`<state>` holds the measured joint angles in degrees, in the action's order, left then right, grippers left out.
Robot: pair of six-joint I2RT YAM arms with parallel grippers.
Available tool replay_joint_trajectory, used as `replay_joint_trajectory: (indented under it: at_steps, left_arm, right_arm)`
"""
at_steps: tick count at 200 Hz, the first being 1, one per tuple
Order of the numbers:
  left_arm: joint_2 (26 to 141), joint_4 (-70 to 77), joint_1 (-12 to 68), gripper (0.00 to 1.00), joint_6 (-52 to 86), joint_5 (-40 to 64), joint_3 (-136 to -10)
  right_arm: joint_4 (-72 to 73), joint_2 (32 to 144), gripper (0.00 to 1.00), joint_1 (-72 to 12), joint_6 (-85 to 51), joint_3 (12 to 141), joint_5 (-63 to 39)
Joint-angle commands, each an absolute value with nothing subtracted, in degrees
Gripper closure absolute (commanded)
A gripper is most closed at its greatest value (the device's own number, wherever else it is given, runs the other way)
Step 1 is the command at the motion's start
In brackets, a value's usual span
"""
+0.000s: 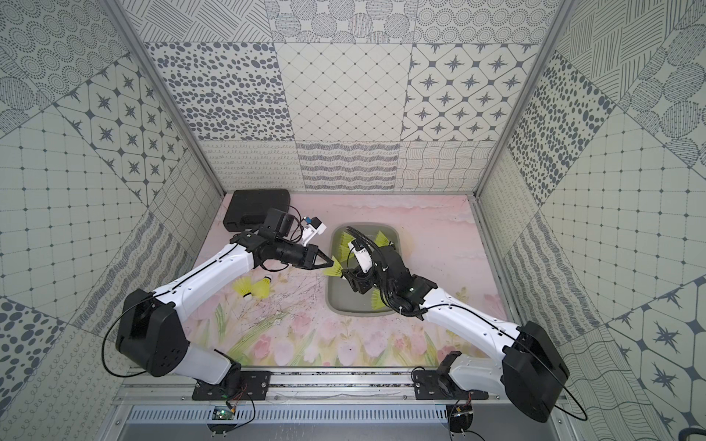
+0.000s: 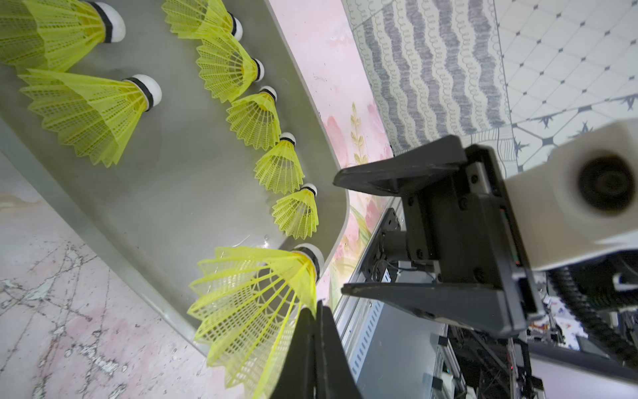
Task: Put the shuttlecocks into the storage box
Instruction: Place the shuttlecock in the storage box.
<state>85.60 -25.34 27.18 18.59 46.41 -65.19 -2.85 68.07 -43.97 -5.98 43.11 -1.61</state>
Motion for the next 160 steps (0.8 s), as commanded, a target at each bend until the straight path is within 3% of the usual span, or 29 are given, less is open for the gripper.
replay_joint_trajectory:
  at_steps: [1,60,160]
  left_arm:
    - [84.3,0.0,28.6,1.00,39.4,40.5,-59.3]
    - [87.2,6.8,31.4,1.00,48.3,27.3,-55.4]
    - [95.8,13.8,36.0,1.00,53.6,17.7,-54.5]
  right_arm:
    - [-0.4,64.1,0.32,-43.9,-6.6,40.6,5.9]
    - [-0.8,56.2,0.30,-43.7,-7.7,35.6,15.5]
    - [-3.0,51.3,0.30,-43.5,-8.3,33.2,18.0]
